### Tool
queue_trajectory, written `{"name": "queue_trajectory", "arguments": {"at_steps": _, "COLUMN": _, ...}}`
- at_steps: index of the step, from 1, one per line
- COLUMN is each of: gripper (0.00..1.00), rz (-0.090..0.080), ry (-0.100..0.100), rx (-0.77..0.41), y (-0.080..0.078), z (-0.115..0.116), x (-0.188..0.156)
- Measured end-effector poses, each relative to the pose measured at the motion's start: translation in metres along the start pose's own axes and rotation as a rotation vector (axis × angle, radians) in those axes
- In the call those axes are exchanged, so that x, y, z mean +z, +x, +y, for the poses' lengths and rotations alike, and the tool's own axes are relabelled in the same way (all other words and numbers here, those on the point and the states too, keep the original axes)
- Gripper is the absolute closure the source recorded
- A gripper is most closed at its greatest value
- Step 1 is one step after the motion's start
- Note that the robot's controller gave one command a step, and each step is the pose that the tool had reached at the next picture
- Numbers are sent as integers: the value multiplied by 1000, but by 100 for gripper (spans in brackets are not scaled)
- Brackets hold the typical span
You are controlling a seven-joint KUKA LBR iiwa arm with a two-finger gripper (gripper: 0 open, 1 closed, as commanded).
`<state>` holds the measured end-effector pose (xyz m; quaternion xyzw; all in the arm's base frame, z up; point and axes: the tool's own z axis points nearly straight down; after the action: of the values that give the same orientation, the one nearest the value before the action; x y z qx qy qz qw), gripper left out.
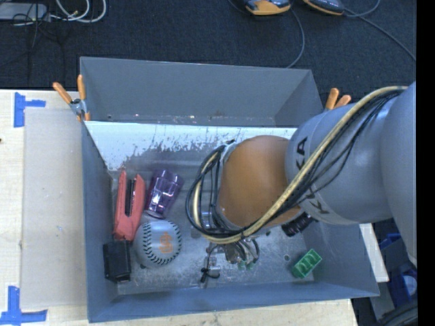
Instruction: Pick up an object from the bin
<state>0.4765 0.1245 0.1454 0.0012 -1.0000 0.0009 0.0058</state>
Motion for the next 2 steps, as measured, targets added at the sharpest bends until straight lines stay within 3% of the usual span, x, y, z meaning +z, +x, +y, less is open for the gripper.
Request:
{"name": "queue_trajectory", "arguments": {"at_steps": 1, "gripper": 0, "rz": -8, "ry": -1, "rx": 5, "y": -2, "z": -1, "x": -4}}
{"name": "queue_trajectory", "arguments": {"at_steps": 2, "gripper": 0, "rz": -6, "ry": 5, "rx": -218, "y": 0, "z": 37, "x": 45}}
